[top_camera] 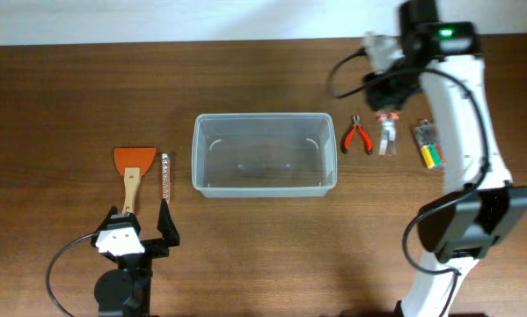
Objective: Pack container
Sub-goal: 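Carry the pliers left into the clear container and release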
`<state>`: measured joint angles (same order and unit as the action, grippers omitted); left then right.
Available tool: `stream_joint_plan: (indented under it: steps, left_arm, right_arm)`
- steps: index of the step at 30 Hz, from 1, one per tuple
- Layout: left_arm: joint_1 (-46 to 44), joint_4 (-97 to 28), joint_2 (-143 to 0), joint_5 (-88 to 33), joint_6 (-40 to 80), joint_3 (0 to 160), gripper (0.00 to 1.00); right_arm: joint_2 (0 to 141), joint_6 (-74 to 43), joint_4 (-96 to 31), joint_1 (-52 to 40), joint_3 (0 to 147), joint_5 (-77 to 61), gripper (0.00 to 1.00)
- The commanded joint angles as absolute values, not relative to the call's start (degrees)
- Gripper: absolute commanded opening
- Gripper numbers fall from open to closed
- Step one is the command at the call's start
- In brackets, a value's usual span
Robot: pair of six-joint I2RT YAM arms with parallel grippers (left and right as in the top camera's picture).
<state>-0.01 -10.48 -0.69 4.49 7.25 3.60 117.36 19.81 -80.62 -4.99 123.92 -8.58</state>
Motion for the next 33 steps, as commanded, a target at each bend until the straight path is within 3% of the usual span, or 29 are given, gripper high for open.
stream_joint_plan:
  steps: [1, 13, 33]
  left_arm:
    - [0.27, -10.44, -0.3, 3.88, 6.33, 3.14, 0.99]
    - [0.27, -10.44, -0.3, 3.86, 6.33, 3.14, 0.99]
    - [0.27, -10.44, -0.3, 3.86, 6.33, 3.14, 0.99]
  right_arm:
    - [115.11, 24.93, -80.79, -10.98, 125.38, -10.96, 0.04]
    - [115.18, 28.21, -79.29, -25.28, 125.36, -10.81, 0.04]
    - [128.95, 34.3, -81.28, -29.23, 123.24, -12.32, 0.04]
